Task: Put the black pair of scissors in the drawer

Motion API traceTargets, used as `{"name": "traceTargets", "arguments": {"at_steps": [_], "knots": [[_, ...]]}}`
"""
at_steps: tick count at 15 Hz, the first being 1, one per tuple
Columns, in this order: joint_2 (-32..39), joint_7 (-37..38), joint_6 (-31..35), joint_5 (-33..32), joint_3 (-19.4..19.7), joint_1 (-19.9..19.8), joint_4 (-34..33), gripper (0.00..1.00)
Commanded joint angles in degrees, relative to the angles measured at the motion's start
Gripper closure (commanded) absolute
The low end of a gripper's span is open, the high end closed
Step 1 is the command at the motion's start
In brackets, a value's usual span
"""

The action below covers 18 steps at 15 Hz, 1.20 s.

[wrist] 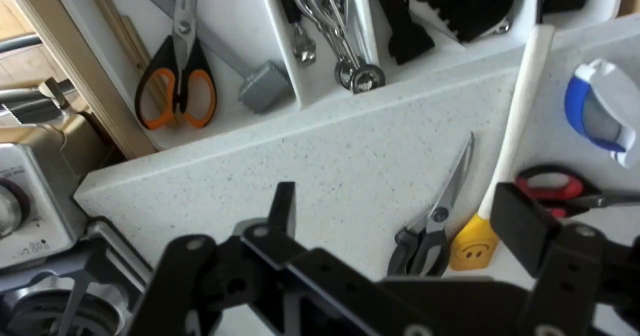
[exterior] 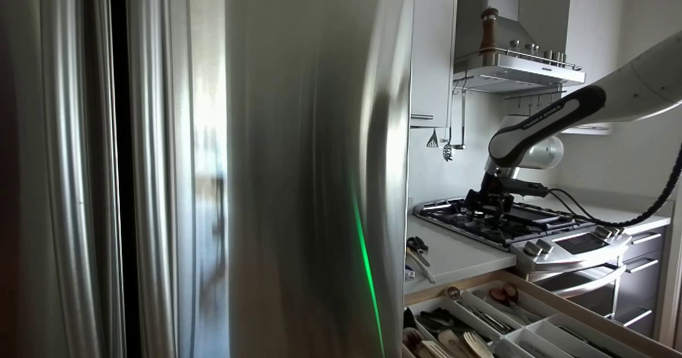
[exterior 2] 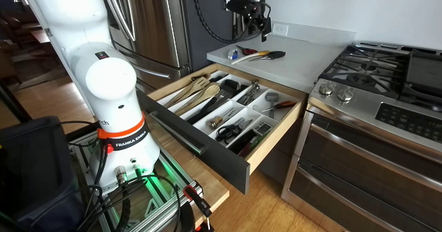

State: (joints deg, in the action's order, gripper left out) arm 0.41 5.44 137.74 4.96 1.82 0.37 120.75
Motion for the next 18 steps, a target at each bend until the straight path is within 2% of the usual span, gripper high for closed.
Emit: {"name": "traceTargets", "arguments": {"at_steps": [1, 5, 6, 7, 9, 15, 18], "knots": [[9.71, 8.04, 1.0, -5.64, -0.84, 0.38, -11.61, 0.0], [18.89, 10.61, 2.32, -11.01, 0.23, 1.66, -22.99, 0.0], [20.66, 10.34, 2.45, -10.48, 0.15, 1.71, -25.19, 0.0], [15.65, 8.57, 1.87, -8.83, -0.27, 1.15, -19.56, 0.0], [17.37, 8.58, 1.96, -8.8, -0.2, 1.24, -21.22, 0.0], [16.8, 8.58, 1.96, -8.81, -0.22, 1.21, -21.18, 0.0], [21.32, 13.21, 0.74, -9.37, 0.66, 2.01, -26.03, 0.0]]}}
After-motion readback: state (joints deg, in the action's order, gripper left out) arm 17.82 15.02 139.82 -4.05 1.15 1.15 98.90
